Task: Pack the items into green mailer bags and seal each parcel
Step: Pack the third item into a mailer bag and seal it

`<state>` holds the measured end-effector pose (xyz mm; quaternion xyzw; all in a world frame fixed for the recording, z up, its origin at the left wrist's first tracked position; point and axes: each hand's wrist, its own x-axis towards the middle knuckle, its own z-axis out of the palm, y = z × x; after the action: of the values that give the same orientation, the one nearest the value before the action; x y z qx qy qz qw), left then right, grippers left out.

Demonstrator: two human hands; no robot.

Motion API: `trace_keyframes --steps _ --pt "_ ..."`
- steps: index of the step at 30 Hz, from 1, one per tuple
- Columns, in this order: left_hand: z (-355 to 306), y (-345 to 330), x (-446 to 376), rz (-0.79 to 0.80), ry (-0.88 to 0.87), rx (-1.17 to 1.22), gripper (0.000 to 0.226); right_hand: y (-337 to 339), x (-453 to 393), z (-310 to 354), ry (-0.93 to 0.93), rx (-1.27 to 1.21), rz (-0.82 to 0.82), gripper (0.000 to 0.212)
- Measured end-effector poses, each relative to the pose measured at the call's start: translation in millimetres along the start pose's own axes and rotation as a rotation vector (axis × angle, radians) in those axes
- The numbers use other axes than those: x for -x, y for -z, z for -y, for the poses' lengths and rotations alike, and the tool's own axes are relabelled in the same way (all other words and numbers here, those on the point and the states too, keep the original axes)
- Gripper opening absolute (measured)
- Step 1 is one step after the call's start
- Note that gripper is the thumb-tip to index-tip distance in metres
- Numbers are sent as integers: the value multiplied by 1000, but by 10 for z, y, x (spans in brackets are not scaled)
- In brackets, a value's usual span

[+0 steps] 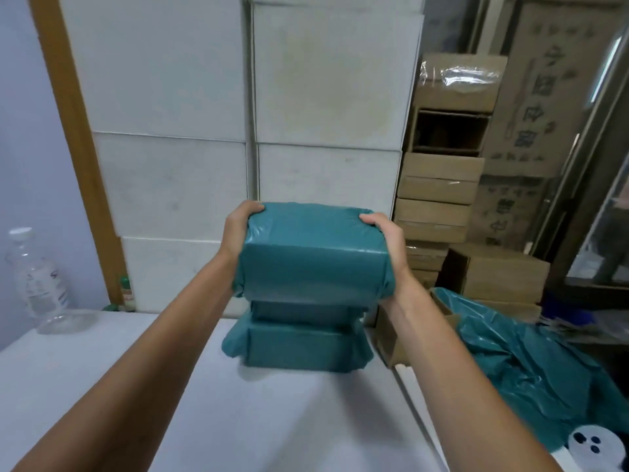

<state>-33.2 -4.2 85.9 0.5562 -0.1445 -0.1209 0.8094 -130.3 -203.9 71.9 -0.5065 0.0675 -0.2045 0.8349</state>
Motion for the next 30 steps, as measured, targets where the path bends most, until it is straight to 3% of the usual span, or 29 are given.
trace_keyframes --steps 2,6,14,20,25,30 --pt "-9 -68 -315 3 13 -2 48 33 -308 42 -35 -10 30 19" --pt "101 -104 -795 -9 36 -48 21 98 -733 -17 -79 11 23 20" --pt "389 46 -1006 -58 124 -138 26 205 -1042 -311 -78 73 -78 41" --pt "373 33 -978 -92 39 -206 25 231 -1101 -323 43 119 -195 62" --pt "376 23 -1013 -148 -108 -263 25 282 -1024 -319 95 160 -310 36" --pt "361 161 -1047 -290 -267 -443 13 272 -1023 -294 224 416 -468 42"
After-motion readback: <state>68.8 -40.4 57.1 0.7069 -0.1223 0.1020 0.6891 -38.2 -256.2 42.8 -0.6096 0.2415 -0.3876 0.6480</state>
